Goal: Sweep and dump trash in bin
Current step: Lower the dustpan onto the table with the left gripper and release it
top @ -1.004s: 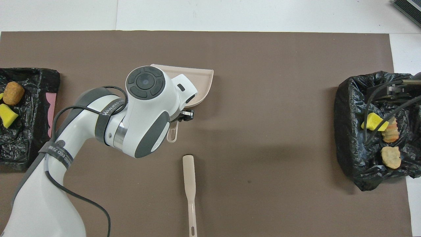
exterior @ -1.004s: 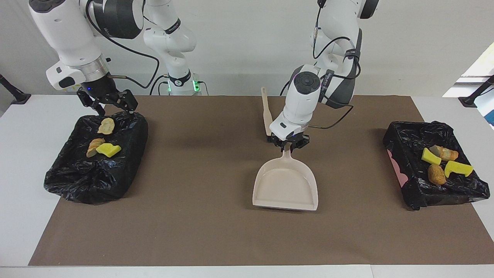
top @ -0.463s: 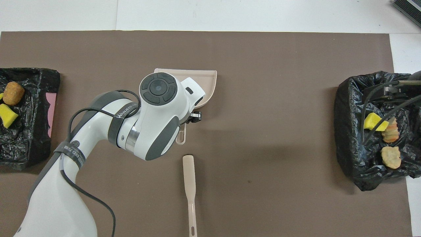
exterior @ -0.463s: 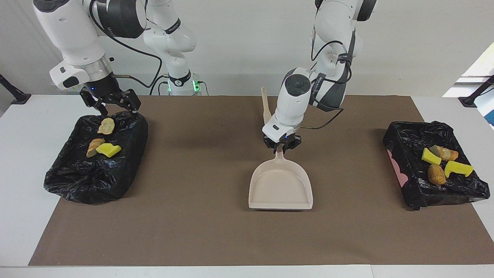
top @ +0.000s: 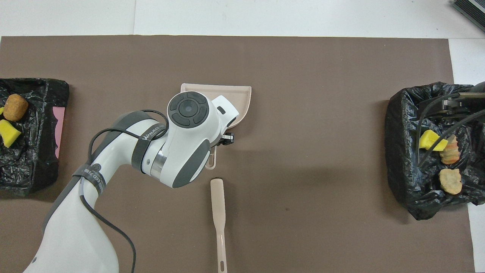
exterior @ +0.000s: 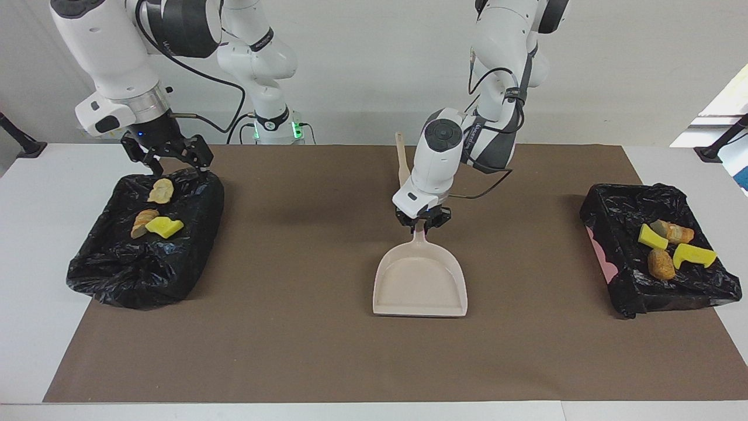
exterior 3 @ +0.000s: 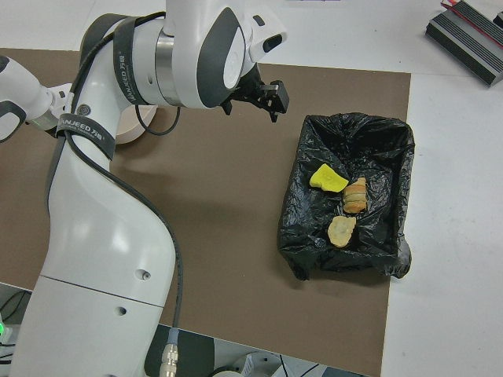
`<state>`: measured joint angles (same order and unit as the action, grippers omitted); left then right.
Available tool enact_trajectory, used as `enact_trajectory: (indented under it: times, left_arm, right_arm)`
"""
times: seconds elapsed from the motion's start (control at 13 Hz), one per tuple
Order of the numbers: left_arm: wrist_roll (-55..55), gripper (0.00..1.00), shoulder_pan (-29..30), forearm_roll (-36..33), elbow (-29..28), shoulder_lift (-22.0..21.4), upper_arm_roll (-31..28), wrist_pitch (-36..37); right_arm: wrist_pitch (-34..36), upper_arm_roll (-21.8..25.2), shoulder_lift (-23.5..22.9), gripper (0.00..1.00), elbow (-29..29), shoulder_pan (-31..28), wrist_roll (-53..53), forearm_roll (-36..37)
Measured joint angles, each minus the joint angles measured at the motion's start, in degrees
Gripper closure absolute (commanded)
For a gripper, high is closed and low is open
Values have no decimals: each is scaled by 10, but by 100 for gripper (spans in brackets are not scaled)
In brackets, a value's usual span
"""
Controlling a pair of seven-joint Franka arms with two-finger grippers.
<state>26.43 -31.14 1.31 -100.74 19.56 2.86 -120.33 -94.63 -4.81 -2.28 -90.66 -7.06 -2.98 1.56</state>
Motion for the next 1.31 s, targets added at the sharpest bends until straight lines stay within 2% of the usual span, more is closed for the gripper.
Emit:
enact_trajectory:
  times: [0.31, 0.39, 0.46, 0.54, 0.62, 0.85, 1.08, 1.31]
  left_arm:
    - [0, 99, 0, 0, -10, 0, 0, -5]
    - [0, 92, 0, 0, -12, 0, 0, -6]
    - [0, 77, -1, 0, -14, 0, 0, -6]
    - [0, 46, -2, 0, -16, 0, 0, -6]
    - [0, 0, -3, 0, -17, 0, 1, -6]
    - [-1, 0, -4, -2, -17, 0, 0, -5]
    - [-6, 0, -4, -40, -16, -6, -3, -2]
    - [-57, 0, 11, -49, -15, -46, -14, 47]
  right_arm:
    - [0, 0, 0, 0, 0, 0, 0, 0]
    - [0, 0, 0, 0, 0, 0, 0, 0]
    - [0, 0, 0, 0, 0, 0, 0, 0]
    - [0, 0, 0, 0, 0, 0, 0, 0]
    - [0, 0, 0, 0, 0, 0, 0, 0]
    - [0, 0, 0, 0, 0, 0, 0, 0]
    - [0, 0, 0, 0, 0, 0, 0, 0]
    - [0, 0, 0, 0, 0, 0, 0, 0]
